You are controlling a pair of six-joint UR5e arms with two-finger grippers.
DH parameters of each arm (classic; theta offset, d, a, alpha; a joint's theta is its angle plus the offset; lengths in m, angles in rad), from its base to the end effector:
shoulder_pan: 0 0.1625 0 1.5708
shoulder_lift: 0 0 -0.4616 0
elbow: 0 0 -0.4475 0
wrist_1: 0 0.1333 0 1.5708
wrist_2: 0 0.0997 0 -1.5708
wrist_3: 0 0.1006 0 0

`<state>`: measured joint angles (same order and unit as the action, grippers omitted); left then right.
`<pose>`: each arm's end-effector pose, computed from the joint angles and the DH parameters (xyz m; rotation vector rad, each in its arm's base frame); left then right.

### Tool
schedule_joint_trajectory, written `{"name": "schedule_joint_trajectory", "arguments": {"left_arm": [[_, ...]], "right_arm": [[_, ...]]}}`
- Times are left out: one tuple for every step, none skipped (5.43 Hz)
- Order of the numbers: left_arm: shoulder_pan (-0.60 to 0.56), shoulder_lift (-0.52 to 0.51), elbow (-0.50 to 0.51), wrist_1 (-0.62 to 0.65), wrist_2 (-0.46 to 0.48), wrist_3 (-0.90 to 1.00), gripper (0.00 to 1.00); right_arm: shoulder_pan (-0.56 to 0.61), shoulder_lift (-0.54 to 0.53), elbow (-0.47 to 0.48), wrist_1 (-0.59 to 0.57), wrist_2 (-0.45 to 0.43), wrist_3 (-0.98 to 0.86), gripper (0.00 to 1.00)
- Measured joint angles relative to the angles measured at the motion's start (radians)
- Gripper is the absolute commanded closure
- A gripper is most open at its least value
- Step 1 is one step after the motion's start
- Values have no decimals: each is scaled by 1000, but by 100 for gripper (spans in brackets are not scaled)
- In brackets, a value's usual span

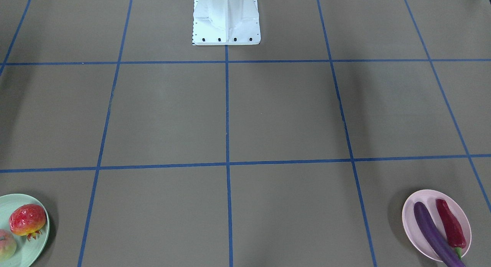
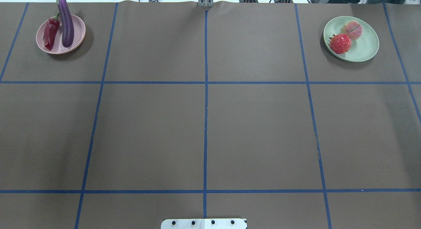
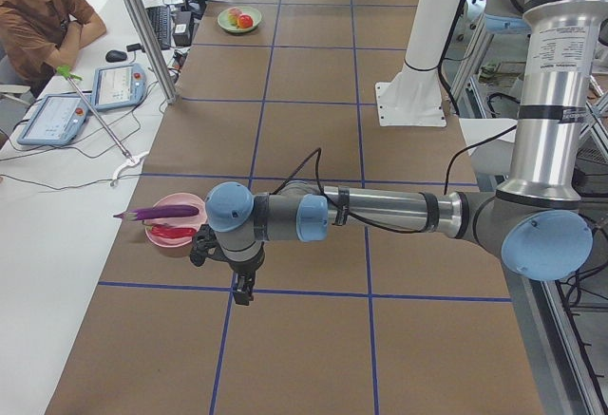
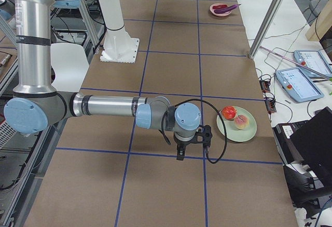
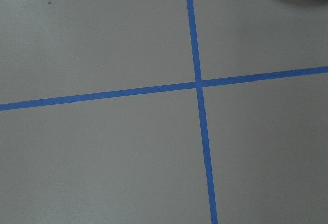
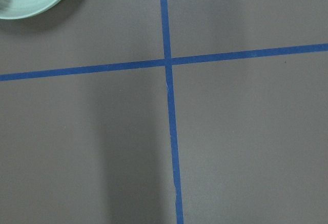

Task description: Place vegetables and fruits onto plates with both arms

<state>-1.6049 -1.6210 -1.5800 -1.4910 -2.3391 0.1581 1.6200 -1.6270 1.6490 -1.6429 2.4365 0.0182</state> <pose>-0.0827 -0.5656 0.6713 0.0545 0.7670 0.1100 0.0821 -0.5144 0.6836 -0.0335 -0.8664 0.0848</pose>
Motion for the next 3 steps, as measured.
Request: {"name": "schedule_joint_trajectory", "arguments": {"left_arm": [[0,0,0,0,0,0,0],[0,0,0,0,-1,0,0],[0,0,0,0,-2,0,0]], "right_arm": [[0,1,0,0,1,1,0],[0,2,2,0,3,1,0],[0,0,10,0,5,2,0]]}}
